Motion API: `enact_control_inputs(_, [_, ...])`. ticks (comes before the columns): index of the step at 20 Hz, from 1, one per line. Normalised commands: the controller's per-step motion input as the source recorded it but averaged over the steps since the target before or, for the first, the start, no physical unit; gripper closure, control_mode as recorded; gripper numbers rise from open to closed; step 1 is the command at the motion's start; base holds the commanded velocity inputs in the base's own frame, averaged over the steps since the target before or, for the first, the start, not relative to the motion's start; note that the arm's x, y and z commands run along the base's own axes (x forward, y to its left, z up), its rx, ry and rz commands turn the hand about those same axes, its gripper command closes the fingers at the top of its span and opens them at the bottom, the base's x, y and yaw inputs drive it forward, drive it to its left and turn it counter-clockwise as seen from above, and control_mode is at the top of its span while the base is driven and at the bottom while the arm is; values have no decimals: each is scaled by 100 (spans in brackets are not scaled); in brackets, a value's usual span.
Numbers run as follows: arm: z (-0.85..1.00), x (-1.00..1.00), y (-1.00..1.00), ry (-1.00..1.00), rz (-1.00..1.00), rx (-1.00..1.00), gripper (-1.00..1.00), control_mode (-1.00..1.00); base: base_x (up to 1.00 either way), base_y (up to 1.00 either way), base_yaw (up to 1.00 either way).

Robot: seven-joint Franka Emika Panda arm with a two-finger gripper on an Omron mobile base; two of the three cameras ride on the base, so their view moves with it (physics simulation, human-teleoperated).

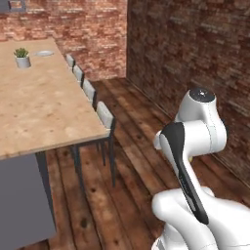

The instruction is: Retrieve the butter from the fridge and place it on a plate on the dining table. Then retrieve the butter knife by the fridge and place it near the plate.

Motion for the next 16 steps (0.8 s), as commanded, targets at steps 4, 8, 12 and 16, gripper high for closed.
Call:
enact_control_inputs(4, [0, 0, 0, 0, 0, 0, 100, 100, 69, -100, -7])
enact_control_inputs(8, [0, 0, 0, 0, 0, 0, 100, 100, 100, -100, 0])
enact_control_inputs(12, [0, 0, 0, 0, 0, 0, 100, 100, 100, -91, 1])
enact_control_inputs(16, [0, 0, 0, 0, 0, 0, 100, 100, 100, -99, 7])
